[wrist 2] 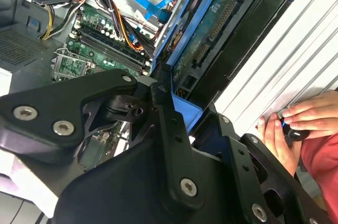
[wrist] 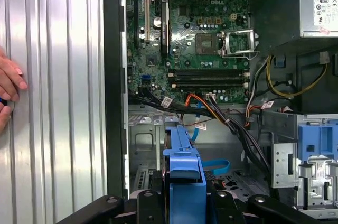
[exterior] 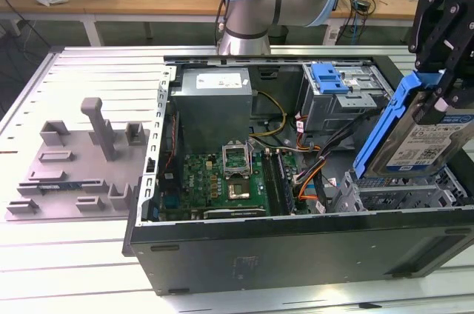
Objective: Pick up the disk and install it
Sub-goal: 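Insert the disk into the insertion slot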
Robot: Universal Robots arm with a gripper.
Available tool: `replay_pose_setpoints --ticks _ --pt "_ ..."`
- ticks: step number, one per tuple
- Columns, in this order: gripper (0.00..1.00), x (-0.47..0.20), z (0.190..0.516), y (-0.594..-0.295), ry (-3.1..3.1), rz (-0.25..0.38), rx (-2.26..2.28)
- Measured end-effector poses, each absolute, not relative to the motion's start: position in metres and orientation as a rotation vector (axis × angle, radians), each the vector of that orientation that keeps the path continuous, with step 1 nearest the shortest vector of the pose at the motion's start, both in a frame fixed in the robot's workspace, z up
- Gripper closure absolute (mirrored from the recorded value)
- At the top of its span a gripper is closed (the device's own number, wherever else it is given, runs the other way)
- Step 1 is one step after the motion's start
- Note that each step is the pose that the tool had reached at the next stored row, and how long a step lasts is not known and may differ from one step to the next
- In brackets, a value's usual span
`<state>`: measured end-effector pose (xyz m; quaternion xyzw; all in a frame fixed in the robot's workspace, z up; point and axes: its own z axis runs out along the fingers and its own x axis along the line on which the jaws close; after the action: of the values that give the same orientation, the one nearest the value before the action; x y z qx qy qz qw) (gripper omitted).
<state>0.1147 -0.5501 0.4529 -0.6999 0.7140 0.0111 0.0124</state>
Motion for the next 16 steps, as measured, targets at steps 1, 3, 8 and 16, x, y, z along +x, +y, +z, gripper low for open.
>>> replay_pose_setpoints --ticks 1,3,8,16 --pt "0.64 0.1147 0.4526 -0.5501 2.226 0.034 -2.181" --pt "0.64 0.1147 0.4515 -0.5502 2.227 0.035 -2.181" --pt "0.64 0.1147 0.4487 -0.5502 2.228 0.034 -2.179" --pt "0.64 0.1147 0.4459 -0.5502 2.230 0.034 -2.177"
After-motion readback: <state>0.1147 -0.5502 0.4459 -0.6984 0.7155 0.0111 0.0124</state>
